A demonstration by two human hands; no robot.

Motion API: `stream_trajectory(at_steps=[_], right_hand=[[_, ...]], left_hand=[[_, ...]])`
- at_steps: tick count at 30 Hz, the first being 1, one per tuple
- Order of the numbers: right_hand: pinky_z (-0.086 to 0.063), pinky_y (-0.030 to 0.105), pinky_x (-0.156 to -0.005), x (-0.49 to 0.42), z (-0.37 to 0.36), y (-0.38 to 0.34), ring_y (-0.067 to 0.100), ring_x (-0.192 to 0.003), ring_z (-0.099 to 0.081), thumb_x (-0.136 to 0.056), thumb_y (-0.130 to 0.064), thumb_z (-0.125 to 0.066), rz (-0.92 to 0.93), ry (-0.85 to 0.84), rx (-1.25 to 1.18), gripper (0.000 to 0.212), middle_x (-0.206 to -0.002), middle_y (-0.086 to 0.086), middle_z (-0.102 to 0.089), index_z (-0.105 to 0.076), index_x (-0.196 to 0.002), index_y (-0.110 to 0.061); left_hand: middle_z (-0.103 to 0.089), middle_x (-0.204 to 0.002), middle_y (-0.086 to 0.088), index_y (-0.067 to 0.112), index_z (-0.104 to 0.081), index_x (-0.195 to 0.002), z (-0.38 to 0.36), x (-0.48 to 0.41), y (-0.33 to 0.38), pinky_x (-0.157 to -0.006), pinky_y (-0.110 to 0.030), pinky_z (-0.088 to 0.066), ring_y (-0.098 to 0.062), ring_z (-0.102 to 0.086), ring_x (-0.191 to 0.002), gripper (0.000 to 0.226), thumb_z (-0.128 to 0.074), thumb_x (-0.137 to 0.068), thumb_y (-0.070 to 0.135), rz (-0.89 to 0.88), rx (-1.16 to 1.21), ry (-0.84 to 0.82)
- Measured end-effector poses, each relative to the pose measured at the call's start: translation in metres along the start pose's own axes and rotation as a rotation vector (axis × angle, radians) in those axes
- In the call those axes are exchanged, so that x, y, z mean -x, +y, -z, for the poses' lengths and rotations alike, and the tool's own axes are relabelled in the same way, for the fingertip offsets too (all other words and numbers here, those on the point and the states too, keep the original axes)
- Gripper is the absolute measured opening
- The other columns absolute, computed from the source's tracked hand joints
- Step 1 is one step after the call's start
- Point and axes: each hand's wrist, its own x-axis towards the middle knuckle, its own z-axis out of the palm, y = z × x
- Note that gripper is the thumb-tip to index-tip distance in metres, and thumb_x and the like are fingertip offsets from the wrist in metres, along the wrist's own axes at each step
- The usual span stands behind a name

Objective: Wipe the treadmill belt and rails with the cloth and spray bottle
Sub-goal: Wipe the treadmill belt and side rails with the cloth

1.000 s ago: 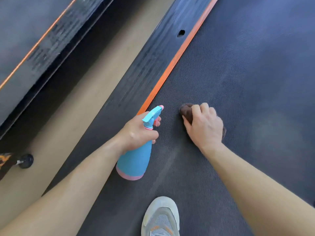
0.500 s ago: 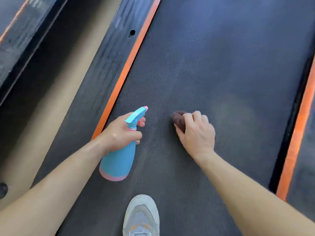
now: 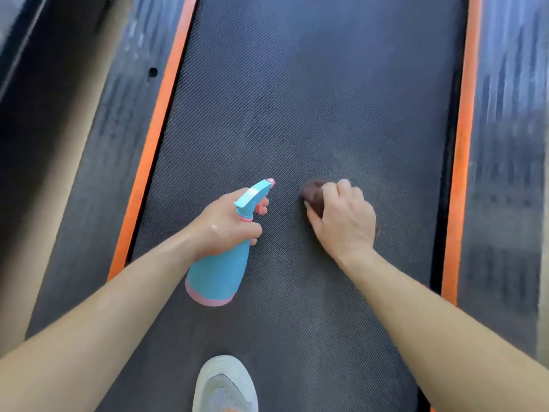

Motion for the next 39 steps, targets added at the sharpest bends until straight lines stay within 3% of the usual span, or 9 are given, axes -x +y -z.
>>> stream_trajectory(at_steps=[5, 12, 17, 20, 24, 27, 31, 34, 39], right_hand=[[-0.048, 0.039, -0.055, 0.029, 0.002, 0.019, 0.032, -0.08, -0.059, -0.084, -0.054, -0.066, 0.228, -0.06, 0.065, 0.038, -0.091, 0.006, -0.056, -0.06, -0.092, -0.018], [-0.049, 0.047, -0.076, -0.086, 0.011, 0.031, 0.038, -0.108, -0.056, -0.096, -0.057, -0.051, -0.182, -0.061, 0.012, 0.052, -0.12, 0.014, -0.054, -0.052, -0.123, -0.012], [-0.047, 0.039, -0.054, 0.026, 0.006, 0.019, 0.034, -0.078, -0.059, -0.085, -0.052, -0.067, 0.048, -0.06, 0.044, 0.042, -0.093, 0.01, -0.055, -0.059, -0.1, -0.014], [-0.047, 0.038, -0.054, 0.007, 0.005, 0.033, 0.033, -0.08, -0.06, -0.088, -0.058, -0.058, 0.149, -0.085, 0.079, 0.042, -0.093, 0.007, -0.055, -0.056, -0.098, -0.017], [-0.048, 0.046, -0.075, -0.074, 0.01, 0.035, 0.036, -0.107, -0.057, -0.095, -0.06, -0.049, -0.145, -0.096, 0.015, 0.051, -0.118, 0.011, -0.054, -0.051, -0.12, -0.017], [-0.048, 0.046, -0.075, -0.074, 0.01, 0.029, 0.037, -0.106, -0.056, -0.095, -0.058, -0.051, -0.226, -0.084, -0.03, 0.053, -0.119, 0.012, -0.053, -0.05, -0.125, -0.015], [-0.05, 0.041, -0.056, 0.043, 0.014, 0.024, 0.034, -0.081, -0.059, -0.09, -0.056, -0.055, 0.033, -0.065, 0.022, 0.044, -0.096, 0.01, -0.055, -0.058, -0.105, -0.014], [-0.047, 0.038, -0.05, 0.039, 0.012, 0.046, 0.032, -0.077, -0.059, -0.09, -0.059, -0.051, 0.155, -0.1, 0.072, 0.043, -0.091, 0.007, -0.054, -0.055, -0.097, -0.017], [-0.05, 0.047, -0.075, -0.063, 0.01, 0.045, 0.037, -0.106, -0.057, -0.095, -0.06, -0.05, -0.204, -0.092, 0.016, 0.053, -0.118, 0.012, -0.054, -0.05, -0.123, -0.015]], left_hand=[[-0.073, -0.11, 0.007, 0.031, -0.066, -0.116, -0.01, -0.01, 0.019, -0.081, -0.036, -0.057, -0.022, -0.071, -0.093, 0.058, -0.063, -0.059, 0.025, -0.02, -0.021, -0.021], [-0.071, -0.112, 0.011, 0.032, -0.066, -0.119, -0.006, -0.012, 0.015, -0.077, -0.027, -0.054, -0.014, -0.072, -0.082, 0.059, -0.063, -0.061, 0.022, -0.038, -0.02, -0.049], [-0.071, -0.113, 0.012, 0.035, -0.065, -0.125, -0.003, -0.014, 0.016, -0.09, -0.036, -0.058, -0.013, -0.071, -0.093, 0.064, -0.064, -0.062, 0.023, -0.033, -0.039, -0.027], [-0.072, -0.113, 0.009, 0.035, -0.066, -0.121, -0.009, -0.014, 0.016, -0.09, -0.039, -0.058, -0.016, -0.075, -0.085, 0.059, -0.064, -0.064, 0.022, -0.039, 0.023, -0.03], [-0.069, -0.114, 0.013, 0.032, -0.065, -0.123, -0.012, -0.012, 0.007, -0.077, -0.023, -0.052, -0.004, -0.067, -0.078, 0.053, -0.068, -0.079, 0.003, -0.078, 0.011, -0.043], [-0.069, -0.113, 0.014, 0.032, -0.065, -0.124, -0.011, -0.012, 0.001, -0.077, -0.021, -0.051, -0.004, -0.064, -0.082, 0.054, -0.068, -0.078, 0.004, -0.08, -0.043, -0.032], [-0.07, -0.109, 0.014, 0.033, -0.066, -0.11, -0.013, -0.014, 0.002, -0.064, -0.009, -0.045, 0.007, -0.059, -0.073, 0.041, -0.069, -0.079, 0.006, -0.081, -0.076, -0.039], [-0.069, -0.108, 0.019, 0.033, -0.066, -0.108, -0.02, -0.016, 0.008, -0.063, -0.009, -0.044, 0.009, -0.06, -0.075, 0.041, -0.07, -0.078, 0.005, -0.07, -0.041, -0.051], [-0.071, -0.11, 0.017, 0.036, -0.067, -0.109, -0.026, -0.016, 0.006, -0.072, -0.018, -0.05, 0.0, -0.064, -0.08, 0.044, -0.071, -0.076, 0.008, -0.087, -0.044, -0.083]])
